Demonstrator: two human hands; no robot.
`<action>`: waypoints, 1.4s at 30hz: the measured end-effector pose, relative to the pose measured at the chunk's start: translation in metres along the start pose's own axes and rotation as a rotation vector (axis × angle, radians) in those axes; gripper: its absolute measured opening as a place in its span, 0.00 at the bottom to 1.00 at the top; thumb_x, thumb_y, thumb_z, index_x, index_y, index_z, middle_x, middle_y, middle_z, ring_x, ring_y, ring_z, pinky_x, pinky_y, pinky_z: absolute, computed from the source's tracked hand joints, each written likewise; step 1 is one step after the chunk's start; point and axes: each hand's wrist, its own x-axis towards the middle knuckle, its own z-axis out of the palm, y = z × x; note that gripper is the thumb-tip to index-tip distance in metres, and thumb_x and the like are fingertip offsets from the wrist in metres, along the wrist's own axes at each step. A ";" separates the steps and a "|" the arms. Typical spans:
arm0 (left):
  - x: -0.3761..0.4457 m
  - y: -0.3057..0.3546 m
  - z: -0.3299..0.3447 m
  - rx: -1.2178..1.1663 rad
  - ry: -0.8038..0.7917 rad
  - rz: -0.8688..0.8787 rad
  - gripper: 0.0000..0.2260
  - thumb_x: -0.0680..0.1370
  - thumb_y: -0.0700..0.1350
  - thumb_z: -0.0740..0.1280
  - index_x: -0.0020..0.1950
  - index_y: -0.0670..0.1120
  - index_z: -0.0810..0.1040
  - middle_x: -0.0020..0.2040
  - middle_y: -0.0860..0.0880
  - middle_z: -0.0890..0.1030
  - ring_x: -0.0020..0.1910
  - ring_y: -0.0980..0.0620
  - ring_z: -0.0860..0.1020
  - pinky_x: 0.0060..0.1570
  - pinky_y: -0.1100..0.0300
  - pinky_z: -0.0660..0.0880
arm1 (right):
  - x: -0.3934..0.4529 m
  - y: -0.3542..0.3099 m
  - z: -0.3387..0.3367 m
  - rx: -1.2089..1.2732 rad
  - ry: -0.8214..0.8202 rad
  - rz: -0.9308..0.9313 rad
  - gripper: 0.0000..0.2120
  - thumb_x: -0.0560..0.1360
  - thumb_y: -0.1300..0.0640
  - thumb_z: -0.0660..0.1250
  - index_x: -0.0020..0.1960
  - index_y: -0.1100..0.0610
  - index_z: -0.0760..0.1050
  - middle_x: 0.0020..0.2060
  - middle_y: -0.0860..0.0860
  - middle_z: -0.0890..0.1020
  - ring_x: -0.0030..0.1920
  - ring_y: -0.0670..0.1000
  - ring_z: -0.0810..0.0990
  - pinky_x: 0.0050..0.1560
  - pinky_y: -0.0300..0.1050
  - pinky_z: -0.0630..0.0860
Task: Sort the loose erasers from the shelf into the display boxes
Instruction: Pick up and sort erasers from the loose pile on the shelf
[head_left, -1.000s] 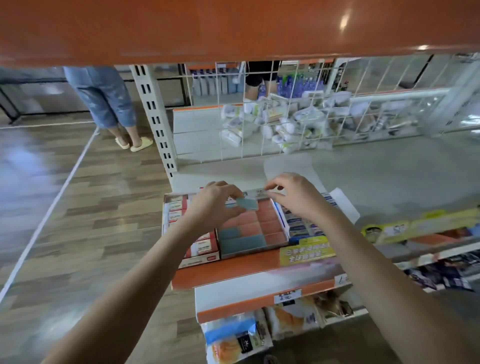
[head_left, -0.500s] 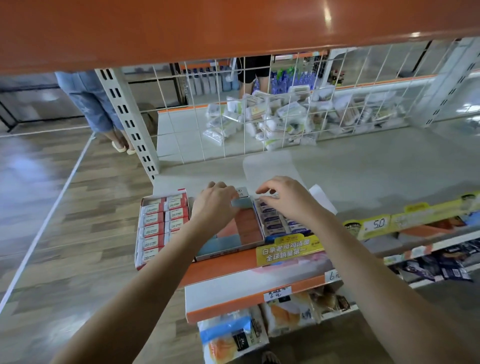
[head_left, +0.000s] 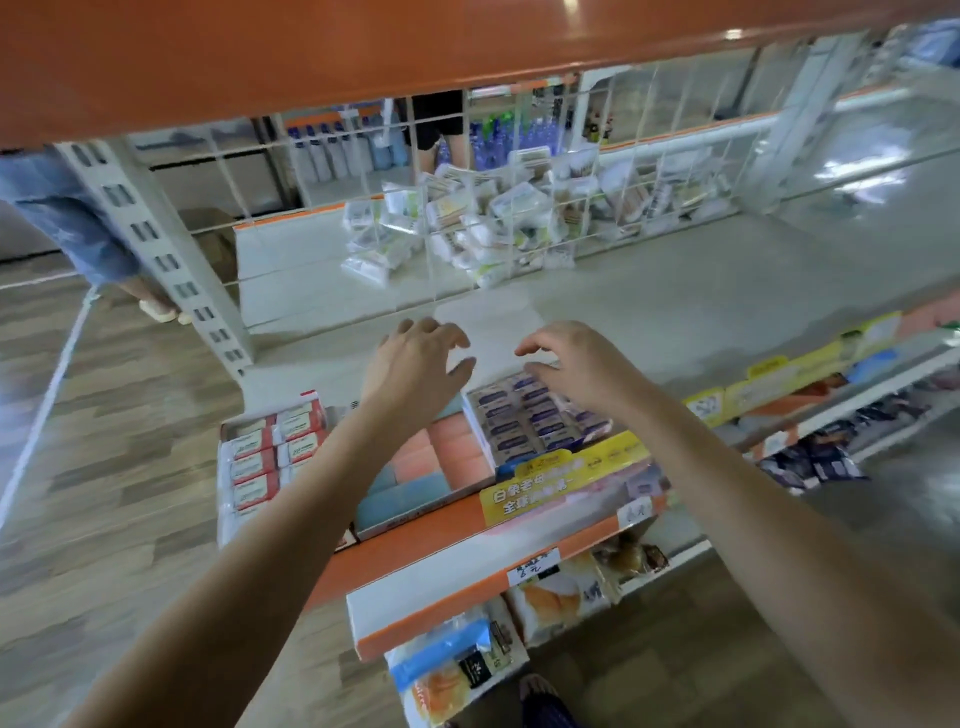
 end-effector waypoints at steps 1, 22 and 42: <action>0.011 0.011 0.001 0.004 0.001 0.048 0.14 0.78 0.52 0.62 0.62 0.50 0.74 0.59 0.48 0.76 0.61 0.46 0.70 0.58 0.52 0.68 | -0.002 0.011 -0.005 -0.028 0.007 0.030 0.13 0.77 0.57 0.65 0.60 0.56 0.76 0.57 0.52 0.78 0.60 0.51 0.73 0.58 0.44 0.69; 0.228 0.412 0.182 0.143 -0.288 0.488 0.20 0.78 0.56 0.61 0.67 0.49 0.70 0.64 0.44 0.72 0.64 0.43 0.69 0.59 0.50 0.69 | -0.096 0.379 -0.191 -0.208 0.089 0.539 0.22 0.77 0.55 0.63 0.69 0.59 0.66 0.67 0.58 0.70 0.68 0.57 0.66 0.68 0.47 0.61; 0.487 0.495 0.282 0.003 -0.218 0.145 0.21 0.76 0.48 0.66 0.68 0.45 0.69 0.64 0.41 0.73 0.62 0.41 0.72 0.61 0.50 0.70 | 0.039 0.643 -0.283 -0.054 0.074 0.513 0.22 0.75 0.56 0.65 0.68 0.58 0.68 0.64 0.58 0.74 0.64 0.57 0.72 0.62 0.48 0.69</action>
